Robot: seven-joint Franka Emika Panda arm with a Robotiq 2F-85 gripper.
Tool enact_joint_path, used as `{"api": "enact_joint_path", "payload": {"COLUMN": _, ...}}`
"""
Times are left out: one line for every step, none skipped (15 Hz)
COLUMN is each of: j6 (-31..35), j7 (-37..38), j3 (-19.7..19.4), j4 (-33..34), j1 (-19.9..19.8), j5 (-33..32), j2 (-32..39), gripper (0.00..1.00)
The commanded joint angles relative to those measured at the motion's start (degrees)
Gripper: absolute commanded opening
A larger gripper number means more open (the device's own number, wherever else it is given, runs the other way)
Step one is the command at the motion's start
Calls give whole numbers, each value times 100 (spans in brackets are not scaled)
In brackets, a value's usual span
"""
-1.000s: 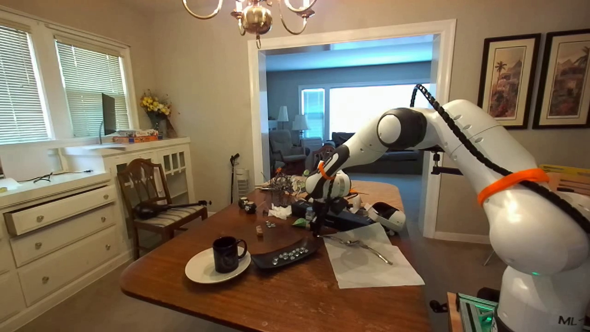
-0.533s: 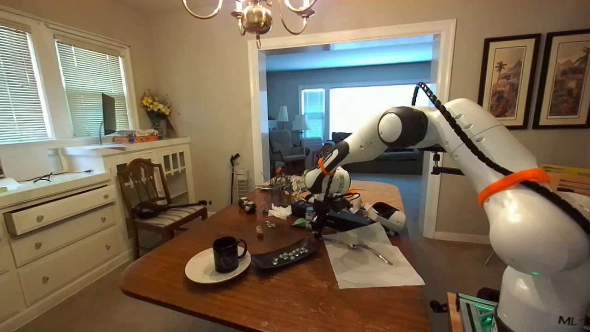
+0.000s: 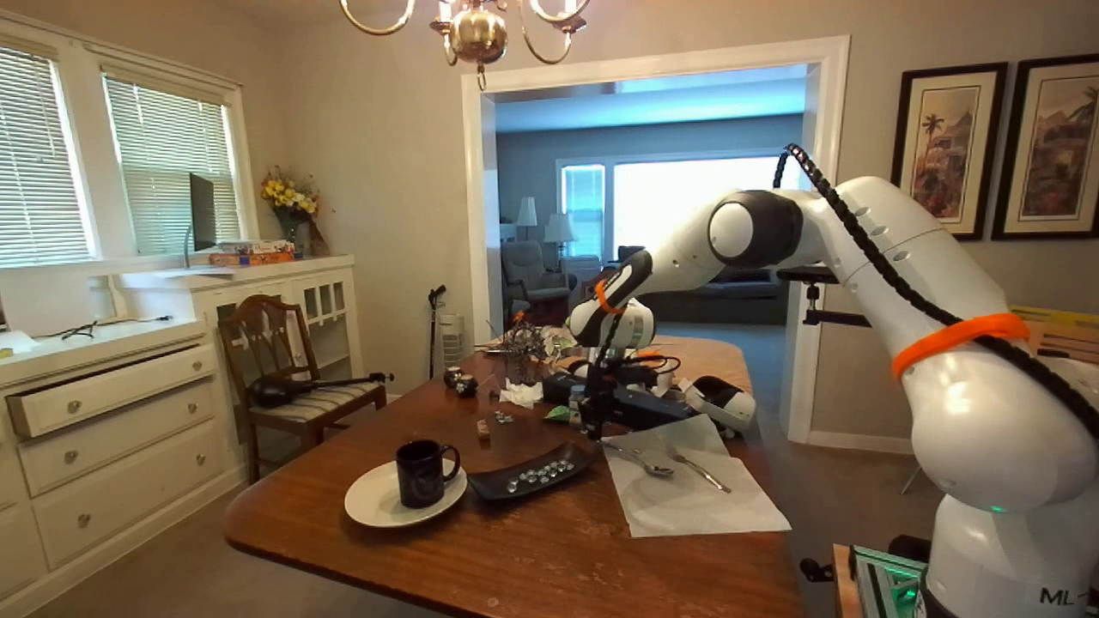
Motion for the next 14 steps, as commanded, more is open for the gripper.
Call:
{"api": "enact_joint_path", "payload": {"j6": -159, "j7": 541, "j3": -204, "j4": -250, "j1": 196, "j5": 164, "j2": -418, "gripper": 5}}
{"api": "enact_joint_path", "payload": {"j6": -203, "j7": 683, "j3": -252, "j4": -223, "j1": 255, "j5": 147, "j2": -458, "gripper": 5}}
{"api": "enact_joint_path", "payload": {"j6": -299, "j7": 813, "j3": -301, "j4": -177, "j1": 310, "j5": 128, "j2": -496, "gripper": 5}}
{"api": "enact_joint_path", "payload": {"j6": -361, "j7": 916, "j3": -332, "j4": -142, "j1": 349, "j5": 143, "j2": -524, "gripper": 5}}
{"api": "enact_joint_path", "payload": {"j6": -431, "j7": 1008, "j3": -363, "j4": -135, "j1": 377, "j5": 174, "j2": -574, "gripper": 5}}
{"api": "enact_joint_path", "payload": {"j6": -480, "j7": 1099, "j3": -402, "j4": -133, "j1": 403, "j5": 209, "j2": -615, "gripper": 5}}
{"api": "enact_joint_path", "payload": {"j6": -472, "j7": 1226, "j3": -454, "j4": -142, "j1": 428, "j5": 250, "j2": -629, "gripper": 5}}
{"api": "enact_joint_path", "payload": {"j6": -399, "j7": 1379, "j3": -508, "j4": -172, "j1": 456, "j5": 292, "j2": -652, "gripper": 5}}
{"api": "enact_joint_path", "payload": {"j6": -310, "j7": 1525, "j3": -552, "j4": -204, "j1": 472, "j5": 370, "j2": -674, "gripper": 5}}
{"api": "enact_joint_path", "payload": {"j6": -267, "j7": 1602, "j3": -578, "j4": -227, "j1": 457, "j5": 476, "j2": -687, "gripper": 5}}
{"api": "enact_joint_path", "payload": {"j6": -225, "j7": 1698, "j3": -611, "j4": -251, "j1": 451, "j5": 571, "j2": -707, "gripper": 5}}
{"api": "enact_joint_path", "payload": {"j6": -196, "j7": 1773, "j3": -642, "j4": -261, "j1": 448, "j5": 650, "j2": -712, "gripper": 5}}
{"api": "enact_joint_path", "payload": {"j6": -161, "j7": 1844, "j3": -670, "j4": -271, "j1": 446, "j5": 738, "j2": -714, "gripper": 5}}
{"api": "enact_joint_path", "payload": {"j6": -188, "j7": 1884, "j3": -691, "j4": -254, "j1": 448, "j5": 791, "j2": -701, "gripper": 5}}
